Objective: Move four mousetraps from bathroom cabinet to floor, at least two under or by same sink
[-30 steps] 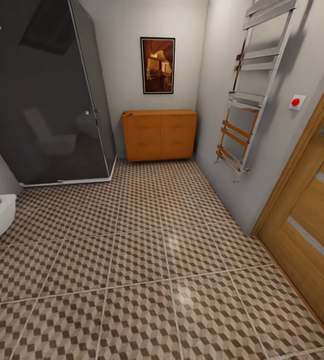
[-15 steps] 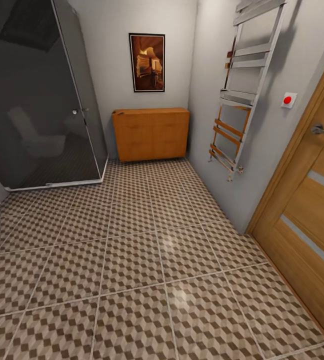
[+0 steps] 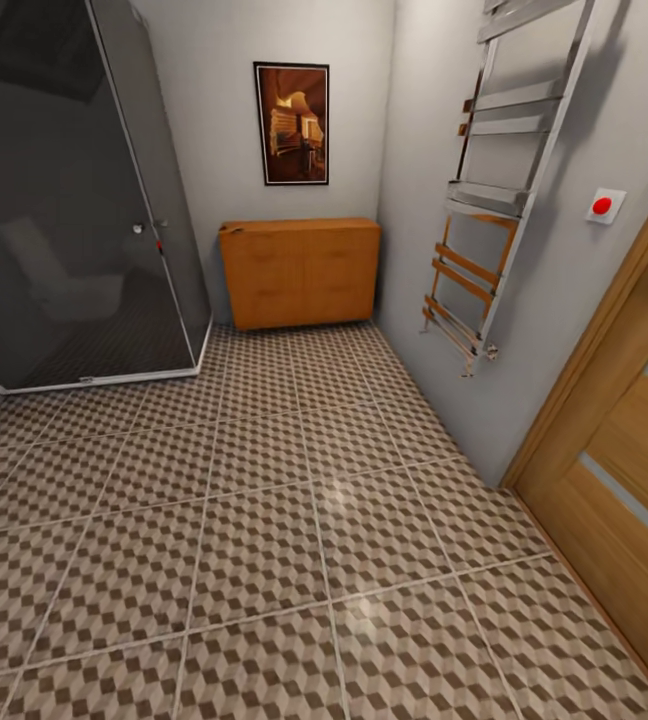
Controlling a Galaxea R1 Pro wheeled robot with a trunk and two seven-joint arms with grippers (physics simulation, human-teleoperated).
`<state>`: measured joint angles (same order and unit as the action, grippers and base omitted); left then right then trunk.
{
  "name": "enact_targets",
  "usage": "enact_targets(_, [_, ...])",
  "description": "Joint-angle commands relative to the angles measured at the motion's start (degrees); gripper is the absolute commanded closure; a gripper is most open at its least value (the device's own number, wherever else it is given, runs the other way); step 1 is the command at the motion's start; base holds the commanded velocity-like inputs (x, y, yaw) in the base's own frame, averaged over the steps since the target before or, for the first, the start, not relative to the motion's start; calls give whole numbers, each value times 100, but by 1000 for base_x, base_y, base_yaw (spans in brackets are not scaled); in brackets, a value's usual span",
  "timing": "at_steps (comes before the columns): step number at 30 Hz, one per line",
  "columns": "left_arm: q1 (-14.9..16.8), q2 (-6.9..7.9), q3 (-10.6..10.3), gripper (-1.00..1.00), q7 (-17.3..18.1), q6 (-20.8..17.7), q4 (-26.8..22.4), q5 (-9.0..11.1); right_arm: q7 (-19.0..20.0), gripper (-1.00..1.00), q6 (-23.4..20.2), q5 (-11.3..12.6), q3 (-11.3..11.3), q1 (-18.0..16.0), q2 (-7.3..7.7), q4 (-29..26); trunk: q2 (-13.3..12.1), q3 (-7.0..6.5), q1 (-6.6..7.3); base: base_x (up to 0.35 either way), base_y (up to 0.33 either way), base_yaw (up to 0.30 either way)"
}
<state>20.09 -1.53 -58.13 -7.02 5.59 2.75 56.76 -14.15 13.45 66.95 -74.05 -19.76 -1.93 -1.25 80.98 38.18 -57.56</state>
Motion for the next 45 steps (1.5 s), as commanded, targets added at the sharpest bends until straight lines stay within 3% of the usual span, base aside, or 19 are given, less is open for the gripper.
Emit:
enact_targets(1, [4, -6, -40, -100, -2, 21, 16, 28, -26, -100, 11, 46, -48, -1, 1, -7, 2, 5, -3, 333, 0, 0])
enact_targets(45, [4, -5, -40, -100, -9, 21, 21, 28, -26, -100, 15, 37, -48, -1, 0, -2, 2, 5, -3, 334, 0, 0])
